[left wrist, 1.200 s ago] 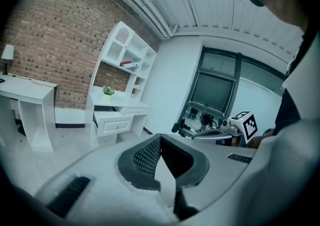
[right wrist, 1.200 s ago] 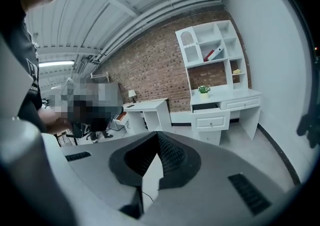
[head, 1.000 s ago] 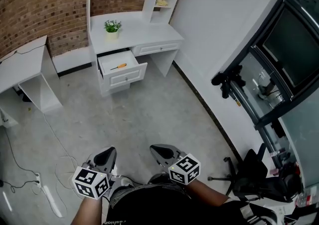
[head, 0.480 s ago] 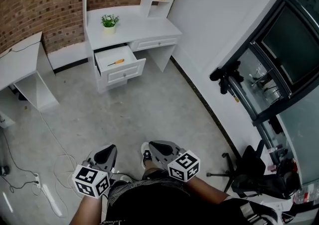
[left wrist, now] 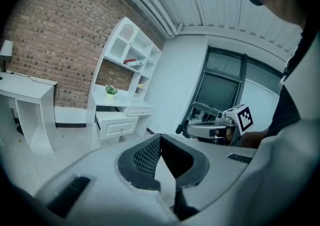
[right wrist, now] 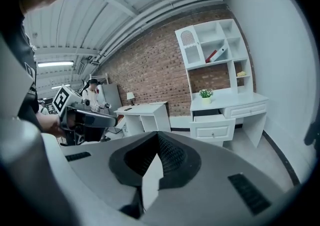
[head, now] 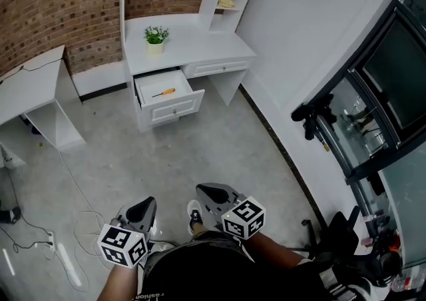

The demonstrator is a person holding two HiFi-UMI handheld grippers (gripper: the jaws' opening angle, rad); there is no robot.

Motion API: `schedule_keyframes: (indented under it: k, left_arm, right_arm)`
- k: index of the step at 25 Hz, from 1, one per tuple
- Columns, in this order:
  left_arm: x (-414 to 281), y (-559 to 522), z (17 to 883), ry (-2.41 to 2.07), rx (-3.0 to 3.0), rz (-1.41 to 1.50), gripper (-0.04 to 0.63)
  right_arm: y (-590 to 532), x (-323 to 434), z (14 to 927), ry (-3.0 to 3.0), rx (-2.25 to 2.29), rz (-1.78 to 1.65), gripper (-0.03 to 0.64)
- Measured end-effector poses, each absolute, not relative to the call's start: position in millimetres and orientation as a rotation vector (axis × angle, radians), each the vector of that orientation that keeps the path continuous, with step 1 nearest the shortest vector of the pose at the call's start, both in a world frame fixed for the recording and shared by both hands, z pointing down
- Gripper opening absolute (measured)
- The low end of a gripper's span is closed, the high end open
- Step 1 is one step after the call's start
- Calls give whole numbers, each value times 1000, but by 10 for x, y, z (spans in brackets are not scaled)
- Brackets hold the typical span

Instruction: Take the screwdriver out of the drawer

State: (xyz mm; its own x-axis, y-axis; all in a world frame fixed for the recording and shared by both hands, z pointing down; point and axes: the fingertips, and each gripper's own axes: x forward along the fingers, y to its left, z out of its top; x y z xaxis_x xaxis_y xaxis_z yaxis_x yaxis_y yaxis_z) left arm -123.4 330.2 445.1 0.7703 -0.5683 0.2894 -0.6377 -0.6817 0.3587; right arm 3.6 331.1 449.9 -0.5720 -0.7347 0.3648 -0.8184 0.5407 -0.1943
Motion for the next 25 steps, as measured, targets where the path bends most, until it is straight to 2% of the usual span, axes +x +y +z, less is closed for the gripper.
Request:
schedule_keyframes:
  k: [25]
  left_arm:
    - [-238, 1796, 4278, -984, 2502, 269, 18]
  right_arm:
    - [1755, 959, 4507, -2603, 1218, 588, 5]
